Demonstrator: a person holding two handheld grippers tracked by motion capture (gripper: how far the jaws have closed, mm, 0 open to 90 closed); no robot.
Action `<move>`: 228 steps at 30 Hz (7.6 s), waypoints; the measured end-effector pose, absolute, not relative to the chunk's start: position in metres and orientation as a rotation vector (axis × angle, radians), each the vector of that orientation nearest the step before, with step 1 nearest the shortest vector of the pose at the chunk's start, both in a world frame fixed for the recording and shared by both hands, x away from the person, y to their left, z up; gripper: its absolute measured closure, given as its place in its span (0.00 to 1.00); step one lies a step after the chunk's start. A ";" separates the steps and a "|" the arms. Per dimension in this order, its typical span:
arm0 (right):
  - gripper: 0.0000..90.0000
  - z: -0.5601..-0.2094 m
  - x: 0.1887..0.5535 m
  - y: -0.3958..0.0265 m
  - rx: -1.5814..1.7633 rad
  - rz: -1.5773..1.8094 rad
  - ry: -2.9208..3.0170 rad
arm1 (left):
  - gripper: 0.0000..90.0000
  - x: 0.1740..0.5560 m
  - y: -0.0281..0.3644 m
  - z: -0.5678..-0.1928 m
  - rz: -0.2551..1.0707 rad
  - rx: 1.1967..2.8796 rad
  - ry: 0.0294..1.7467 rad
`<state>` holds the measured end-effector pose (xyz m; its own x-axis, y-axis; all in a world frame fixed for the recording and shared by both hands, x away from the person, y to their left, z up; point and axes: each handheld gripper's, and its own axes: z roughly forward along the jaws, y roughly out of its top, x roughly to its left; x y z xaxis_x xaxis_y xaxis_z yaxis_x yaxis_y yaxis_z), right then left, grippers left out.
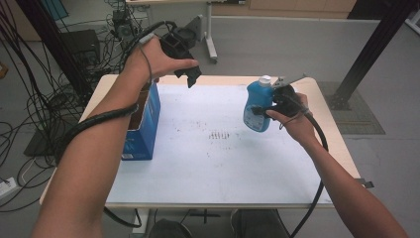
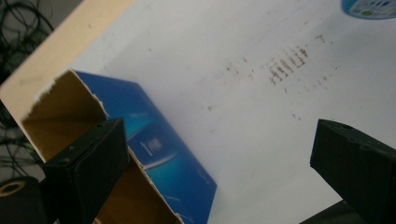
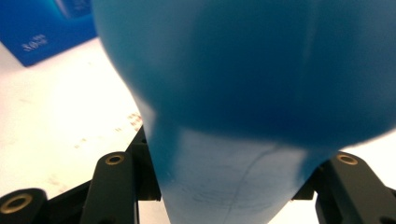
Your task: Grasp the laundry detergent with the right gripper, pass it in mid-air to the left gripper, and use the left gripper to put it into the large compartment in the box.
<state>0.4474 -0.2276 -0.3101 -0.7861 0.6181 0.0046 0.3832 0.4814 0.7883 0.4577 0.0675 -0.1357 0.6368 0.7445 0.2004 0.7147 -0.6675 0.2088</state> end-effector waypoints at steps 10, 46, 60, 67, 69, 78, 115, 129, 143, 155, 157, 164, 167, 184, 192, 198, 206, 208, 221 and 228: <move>0.49 -0.290 0.455 -0.182 0.661 1.281 2.564 | 0.05 0.441 0.056 -0.110 0.425 2.848 0.887; 0.49 -0.273 0.422 -0.077 -0.038 1.400 2.784 | 0.05 0.409 0.041 -0.134 0.152 3.025 0.474; 0.49 -0.264 0.416 -0.076 -0.088 1.463 2.728 | 0.05 0.404 0.032 -0.146 0.138 3.056 0.411; 0.49 -0.261 0.414 -0.078 -0.090 1.489 2.715 | 0.05 0.404 0.030 -0.149 0.137 3.058 0.399; 0.49 -0.261 0.414 -0.078 -0.085 1.493 2.716 | 0.05 0.404 0.030 -0.150 0.131 3.060 0.403; 0.49 -0.260 0.414 -0.078 -0.091 1.505 2.710 | 0.05 0.405 0.030 -0.153 0.116 3.061 0.410; 0.49 -0.258 0.414 -0.083 -0.086 1.531 2.693 | 0.05 0.405 0.027 -0.151 0.119 3.051 0.403; 0.49 -0.256 0.412 -0.083 -0.091 1.537 2.688 | 0.06 0.404 0.027 -0.151 0.119 3.056 0.399; 0.49 -0.255 0.411 -0.085 -0.077 1.540 2.693 | 0.06 0.404 0.025 -0.153 0.120 3.066 0.395; 0.49 -0.254 0.410 -0.085 -0.076 1.538 2.694 | 0.06 0.404 0.024 -0.152 0.123 3.065 0.391; 0.49 -0.254 0.410 -0.085 -0.074 1.536 2.694 | 0.06 0.404 0.025 -0.152 0.124 3.065 0.391; 0.49 -0.254 0.411 -0.084 -0.096 1.545 2.686 | 0.06 0.404 0.026 -0.151 0.129 3.062 0.394; 0.49 -0.255 0.412 -0.085 -0.098 1.544 2.685 | 0.06 0.404 0.025 -0.151 0.132 3.065 0.393; 0.49 -0.254 0.411 -0.087 -0.082 1.536 2.691 | 0.06 0.404 0.023 -0.152 0.131 3.065 0.385; 0.49 -0.255 0.411 -0.085 -0.089 1.537 2.689 | 0.07 0.403 0.024 -0.151 0.135 3.065 0.384; 0.49 -0.255 0.411 -0.085 -0.089 1.529 2.686 | 0.09 0.402 0.024 -0.151 0.139 3.065 0.382; 0.49 -0.255 0.411 -0.086 -0.089 1.524 2.688 | 0.17 0.402 0.023 -0.152 0.128 3.073 0.364; 0.49 -0.255 0.411 -0.086 -0.088 1.521 2.687 | 0.20 0.402 0.024 -0.153 0.130 3.076 0.364; 0.49 -0.256 0.412 -0.085 -0.085 1.520 2.686 | 0.38 0.402 0.023 -0.154 0.129 3.088 0.349; 0.49 -0.258 0.411 -0.085 -0.085 1.523 2.686 | 0.38 0.401 0.024 -0.156 0.133 3.098 0.346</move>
<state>0.4112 -0.0845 -0.2576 -0.9971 -0.0220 -0.0730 -0.0739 0.5126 0.8555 0.4013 0.0238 -0.1558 0.9718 0.2208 0.0822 0.2190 -0.9752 0.0309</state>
